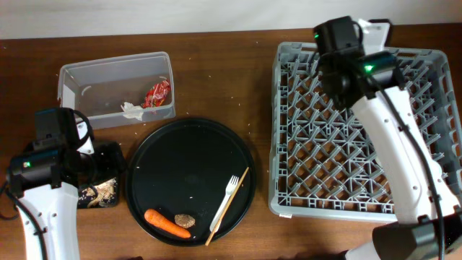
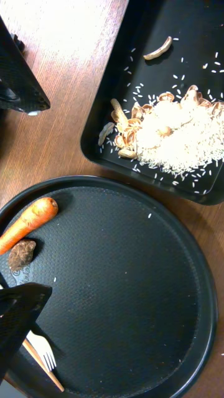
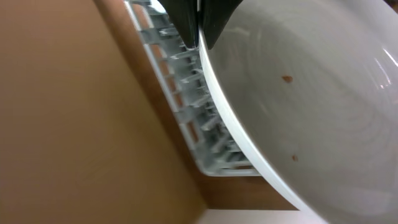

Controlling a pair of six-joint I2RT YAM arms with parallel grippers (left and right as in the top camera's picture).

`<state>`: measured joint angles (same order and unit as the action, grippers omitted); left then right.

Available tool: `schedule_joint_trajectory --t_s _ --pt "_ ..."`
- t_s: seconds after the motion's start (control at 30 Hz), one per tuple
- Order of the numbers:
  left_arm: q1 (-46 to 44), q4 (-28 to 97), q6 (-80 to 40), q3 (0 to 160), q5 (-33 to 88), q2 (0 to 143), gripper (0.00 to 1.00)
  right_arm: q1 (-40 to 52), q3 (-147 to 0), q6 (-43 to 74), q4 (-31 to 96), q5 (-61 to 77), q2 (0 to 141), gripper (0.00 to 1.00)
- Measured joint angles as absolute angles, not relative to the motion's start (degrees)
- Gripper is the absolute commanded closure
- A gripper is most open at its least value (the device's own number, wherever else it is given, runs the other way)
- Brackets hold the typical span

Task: Sort waste into correct bins and load items into the dishwasher rack
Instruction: 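Carry the white plate into the dish rack with the right gripper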

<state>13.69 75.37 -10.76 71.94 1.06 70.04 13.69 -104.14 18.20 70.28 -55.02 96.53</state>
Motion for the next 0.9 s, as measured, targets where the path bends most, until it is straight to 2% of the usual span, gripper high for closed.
schedule_joint_trajectory --t_s 0.27,0.67,0.9 --pt "13.7 75.2 -10.8 71.9 1.1 70.0 0.13 5.6 -104.1 20.2 69.8 -58.3 101.6 0.96" --pt "13.7 75.2 -10.8 71.9 1.0 70.0 0.13 5.9 -104.0 20.9 69.8 -54.1 113.8 0.96" --pt "13.7 75.2 -10.8 71.9 1.1 70.0 0.13 9.6 -104.0 21.0 68.9 -53.1 114.3 0.96"
